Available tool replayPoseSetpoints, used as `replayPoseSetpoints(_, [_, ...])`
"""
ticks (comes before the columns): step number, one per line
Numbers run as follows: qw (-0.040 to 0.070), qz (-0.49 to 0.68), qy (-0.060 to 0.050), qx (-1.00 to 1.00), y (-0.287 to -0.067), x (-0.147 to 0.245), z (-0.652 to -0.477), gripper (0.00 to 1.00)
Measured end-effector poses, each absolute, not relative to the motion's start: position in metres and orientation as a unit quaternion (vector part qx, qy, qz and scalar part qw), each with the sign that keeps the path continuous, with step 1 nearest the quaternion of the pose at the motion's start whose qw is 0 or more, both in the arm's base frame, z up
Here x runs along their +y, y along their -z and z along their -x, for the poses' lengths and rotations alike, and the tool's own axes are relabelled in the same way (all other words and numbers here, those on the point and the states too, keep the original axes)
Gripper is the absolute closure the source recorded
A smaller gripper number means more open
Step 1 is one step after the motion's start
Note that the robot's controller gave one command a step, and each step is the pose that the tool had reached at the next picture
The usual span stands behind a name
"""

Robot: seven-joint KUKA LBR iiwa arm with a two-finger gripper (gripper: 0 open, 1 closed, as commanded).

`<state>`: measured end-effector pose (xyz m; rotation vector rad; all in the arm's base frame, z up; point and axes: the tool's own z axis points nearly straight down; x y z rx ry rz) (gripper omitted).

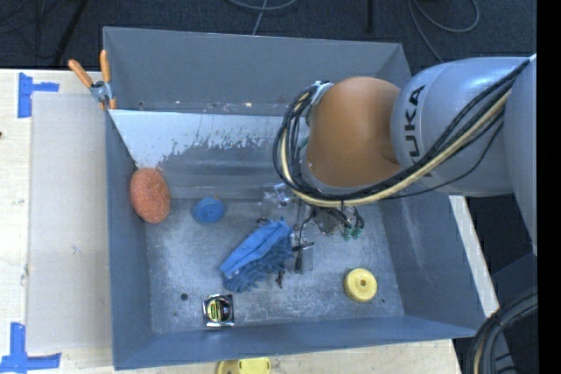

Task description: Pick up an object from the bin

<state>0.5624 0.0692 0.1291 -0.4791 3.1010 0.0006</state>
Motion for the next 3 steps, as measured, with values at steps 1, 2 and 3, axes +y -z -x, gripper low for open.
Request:
replayPoseSetpoints(1, [0.0, 0.26, -0.001, 0.966, -0.084, 0.084, -0.57, 1.0])
replayPoseSetpoints(2, [0.0, 0.259, -0.001, 0.966, -0.084, 0.084, -0.57, 1.0])
replayPoseSetpoints(3, [0.002, 0.27, 0.0, 0.963, -0.242, 0.094, -0.553, 1.0])
